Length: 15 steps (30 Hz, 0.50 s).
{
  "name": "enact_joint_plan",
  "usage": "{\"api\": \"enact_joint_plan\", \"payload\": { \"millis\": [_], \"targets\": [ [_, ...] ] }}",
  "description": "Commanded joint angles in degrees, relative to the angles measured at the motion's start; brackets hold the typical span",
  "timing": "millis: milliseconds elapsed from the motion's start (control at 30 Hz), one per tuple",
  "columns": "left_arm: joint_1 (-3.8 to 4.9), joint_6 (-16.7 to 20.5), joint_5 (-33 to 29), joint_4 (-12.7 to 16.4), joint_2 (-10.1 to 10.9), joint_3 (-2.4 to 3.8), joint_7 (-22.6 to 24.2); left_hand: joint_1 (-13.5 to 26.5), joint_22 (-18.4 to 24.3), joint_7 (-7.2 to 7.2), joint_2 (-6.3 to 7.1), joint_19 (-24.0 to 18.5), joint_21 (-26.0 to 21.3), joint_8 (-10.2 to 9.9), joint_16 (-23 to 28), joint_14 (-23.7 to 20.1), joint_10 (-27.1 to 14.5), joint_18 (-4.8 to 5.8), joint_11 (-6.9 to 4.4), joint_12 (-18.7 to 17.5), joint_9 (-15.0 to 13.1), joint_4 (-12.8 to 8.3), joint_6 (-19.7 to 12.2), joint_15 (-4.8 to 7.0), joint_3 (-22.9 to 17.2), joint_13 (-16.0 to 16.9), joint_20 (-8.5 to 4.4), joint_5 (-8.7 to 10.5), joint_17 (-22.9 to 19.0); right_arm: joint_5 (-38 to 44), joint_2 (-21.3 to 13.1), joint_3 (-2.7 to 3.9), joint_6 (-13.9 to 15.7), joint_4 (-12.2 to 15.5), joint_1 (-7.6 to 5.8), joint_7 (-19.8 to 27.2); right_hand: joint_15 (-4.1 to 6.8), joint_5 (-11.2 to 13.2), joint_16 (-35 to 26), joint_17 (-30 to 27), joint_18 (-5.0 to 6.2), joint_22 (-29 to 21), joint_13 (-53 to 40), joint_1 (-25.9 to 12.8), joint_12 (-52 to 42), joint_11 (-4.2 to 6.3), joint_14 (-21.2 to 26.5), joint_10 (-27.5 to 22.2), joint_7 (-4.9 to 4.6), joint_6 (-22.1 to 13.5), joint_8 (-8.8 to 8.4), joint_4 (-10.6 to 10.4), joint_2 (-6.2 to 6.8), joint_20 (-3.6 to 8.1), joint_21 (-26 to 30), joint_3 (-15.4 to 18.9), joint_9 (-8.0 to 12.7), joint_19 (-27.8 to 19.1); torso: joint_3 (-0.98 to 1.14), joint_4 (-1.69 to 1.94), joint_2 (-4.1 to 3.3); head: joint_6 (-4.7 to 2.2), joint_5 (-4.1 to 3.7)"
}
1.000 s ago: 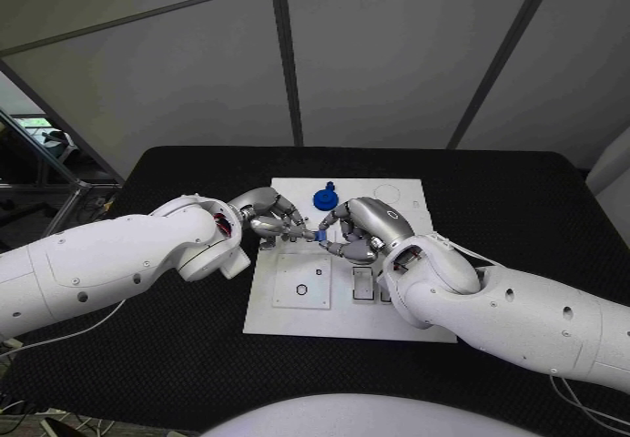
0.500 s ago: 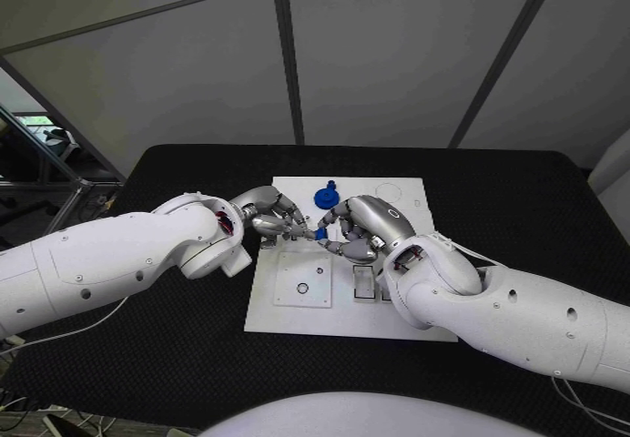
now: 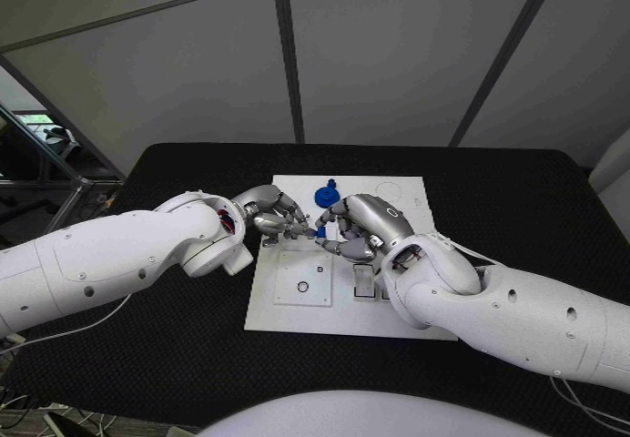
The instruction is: Assemble the parts on the task board
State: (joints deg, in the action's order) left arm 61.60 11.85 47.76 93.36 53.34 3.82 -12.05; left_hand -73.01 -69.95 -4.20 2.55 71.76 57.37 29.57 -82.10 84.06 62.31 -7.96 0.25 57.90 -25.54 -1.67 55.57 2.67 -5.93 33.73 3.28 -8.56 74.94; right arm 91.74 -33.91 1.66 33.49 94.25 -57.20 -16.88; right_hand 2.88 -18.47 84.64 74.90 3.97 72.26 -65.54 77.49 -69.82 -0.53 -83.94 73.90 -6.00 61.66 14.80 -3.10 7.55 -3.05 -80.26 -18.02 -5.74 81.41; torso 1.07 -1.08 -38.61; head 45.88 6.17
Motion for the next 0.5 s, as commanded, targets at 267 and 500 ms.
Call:
{"api": "enact_joint_plan", "payload": {
  "millis": [267, 500],
  "targets": [
    [0.04, 0.60, 0.37, 0.05, -0.16, 0.01, -0.14, -0.35, -0.33, 0.13, -0.13, 0.65, 0.74, 0.49, -0.48, 1.22, 0.58, 0.96, -0.18, 0.60, -0.11, 0.35, -0.43, 0.45, 0.09, 0.57, 0.13, -0.16, 2.06, 0.47, 0.30, 0.07, -0.35, -0.06, -0.11, 0.66, 0.40, -0.26, -0.07, 7.35, -0.31, 0.07, 0.18, 0.24, 0.16, -0.08, -4.26, 0.28, 0.81, 1.04, 0.21, -0.21, -0.67, 0.08, -0.27, -0.17, -1.61, 0.11, -0.04, 0.02, 0.01, 0.26, 0.08],
    [0.04, 0.65, 0.37, 0.16, 0.05, 0.02, -0.13, -0.30, -0.43, 0.14, -0.16, 0.74, 0.90, 0.57, -0.56, 1.27, 0.72, 0.99, -0.19, 0.75, -0.12, 0.43, -0.42, 0.45, 0.16, 0.77, 0.13, -0.13, 2.18, 0.92, 0.46, 0.07, -0.88, -0.97, -0.12, 0.20, 0.40, -0.26, -0.07, 7.35, -0.31, 0.07, 0.18, 0.24, 0.16, -0.08, -4.26, 0.28, 0.81, 1.04, 0.21, -0.21, -0.67, 0.08, -0.27, -0.17, -1.61, 0.11, -0.05, 0.04, 0.03, 0.30, 0.07]
  ]
}}
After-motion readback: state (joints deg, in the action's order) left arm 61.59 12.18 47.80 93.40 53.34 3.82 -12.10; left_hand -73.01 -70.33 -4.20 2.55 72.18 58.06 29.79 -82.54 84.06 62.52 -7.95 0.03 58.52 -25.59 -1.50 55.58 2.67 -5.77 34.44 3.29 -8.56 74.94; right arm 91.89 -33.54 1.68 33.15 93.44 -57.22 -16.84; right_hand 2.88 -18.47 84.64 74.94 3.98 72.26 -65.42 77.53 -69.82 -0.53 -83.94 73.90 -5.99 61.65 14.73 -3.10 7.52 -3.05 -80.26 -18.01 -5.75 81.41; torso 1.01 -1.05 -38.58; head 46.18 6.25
